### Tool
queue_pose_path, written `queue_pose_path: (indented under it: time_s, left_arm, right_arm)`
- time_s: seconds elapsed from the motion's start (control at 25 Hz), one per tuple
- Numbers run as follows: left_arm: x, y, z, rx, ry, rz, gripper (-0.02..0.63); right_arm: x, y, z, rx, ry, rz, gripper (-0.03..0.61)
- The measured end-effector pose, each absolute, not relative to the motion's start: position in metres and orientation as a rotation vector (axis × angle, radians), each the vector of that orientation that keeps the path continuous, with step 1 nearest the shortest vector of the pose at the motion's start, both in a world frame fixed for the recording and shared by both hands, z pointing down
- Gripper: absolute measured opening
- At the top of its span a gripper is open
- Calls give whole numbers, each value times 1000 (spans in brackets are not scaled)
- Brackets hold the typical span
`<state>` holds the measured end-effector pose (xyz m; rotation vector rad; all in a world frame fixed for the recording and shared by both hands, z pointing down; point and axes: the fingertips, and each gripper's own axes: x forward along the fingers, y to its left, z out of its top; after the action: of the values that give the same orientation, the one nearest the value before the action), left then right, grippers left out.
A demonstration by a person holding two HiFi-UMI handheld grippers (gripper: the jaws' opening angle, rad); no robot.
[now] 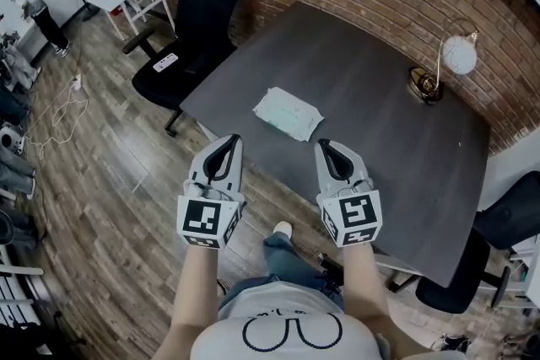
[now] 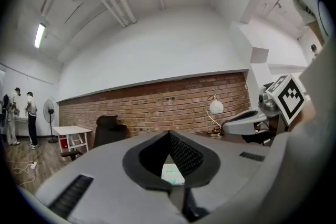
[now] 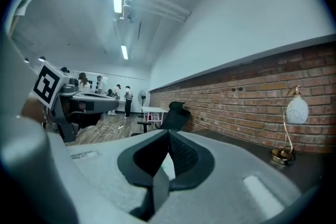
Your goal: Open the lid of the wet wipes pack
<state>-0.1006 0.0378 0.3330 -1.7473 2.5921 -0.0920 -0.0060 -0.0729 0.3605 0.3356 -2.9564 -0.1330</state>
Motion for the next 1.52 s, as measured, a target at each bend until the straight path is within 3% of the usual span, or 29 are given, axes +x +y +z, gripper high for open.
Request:
queue_pose_path:
  time_s: [0.44,1.0,1.44,1.52]
  left_arm:
    - [-177,-82,346,-1980,2460,-101,-2]
    - [-247,-156,370,-2323,2301,-22,-2]
    - [-257,-191,401,-2624,2106,-144,1]
    - [-259,-193,407,-2657,2094,-163,54]
  right_arm:
    - [-62,-169,381,522,-2879,-99,-3]
    - [-95,-205,393,836,-2722,-76,-2]
    - [-107,-203,402,1069,-2603,-7,-2]
    - [-106,-201,407,1098,-2585,10,-2]
